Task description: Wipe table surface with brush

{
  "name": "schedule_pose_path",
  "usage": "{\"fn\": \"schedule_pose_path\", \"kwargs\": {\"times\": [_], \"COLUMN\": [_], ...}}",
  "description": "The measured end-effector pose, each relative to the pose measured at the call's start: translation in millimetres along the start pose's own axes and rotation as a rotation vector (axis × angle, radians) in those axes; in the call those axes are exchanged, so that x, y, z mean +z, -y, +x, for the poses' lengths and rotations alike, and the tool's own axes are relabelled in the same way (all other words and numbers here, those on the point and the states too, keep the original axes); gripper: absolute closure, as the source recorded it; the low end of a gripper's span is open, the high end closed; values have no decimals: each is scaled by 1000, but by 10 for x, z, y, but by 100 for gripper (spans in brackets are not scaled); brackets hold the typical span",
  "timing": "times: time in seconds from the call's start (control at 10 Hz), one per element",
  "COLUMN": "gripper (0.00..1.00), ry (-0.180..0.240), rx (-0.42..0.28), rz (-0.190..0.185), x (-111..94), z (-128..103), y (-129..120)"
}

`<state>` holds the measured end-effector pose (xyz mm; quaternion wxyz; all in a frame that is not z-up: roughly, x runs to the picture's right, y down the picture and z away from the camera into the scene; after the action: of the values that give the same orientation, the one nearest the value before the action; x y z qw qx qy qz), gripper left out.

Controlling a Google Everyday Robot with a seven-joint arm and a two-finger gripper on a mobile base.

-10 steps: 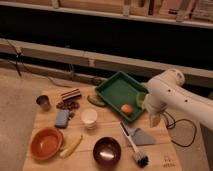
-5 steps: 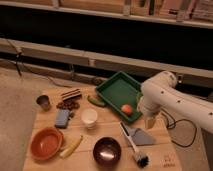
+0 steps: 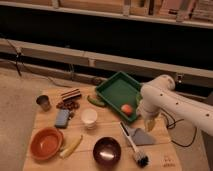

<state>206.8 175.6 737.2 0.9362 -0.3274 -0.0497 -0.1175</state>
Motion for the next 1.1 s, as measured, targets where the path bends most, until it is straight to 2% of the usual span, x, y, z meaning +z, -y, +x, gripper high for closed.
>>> {"fn": "schedule_pose_path", "kwargs": {"times": [0.4, 0.6, 1.1], "gripper": [35, 35, 35], "ry": [16, 24, 29], "rx": [-26, -44, -81], "rz": [-11, -12, -19], "x": [59, 186, 242], "z": [-7, -71, -97], "y": [-84, -46, -49]}}
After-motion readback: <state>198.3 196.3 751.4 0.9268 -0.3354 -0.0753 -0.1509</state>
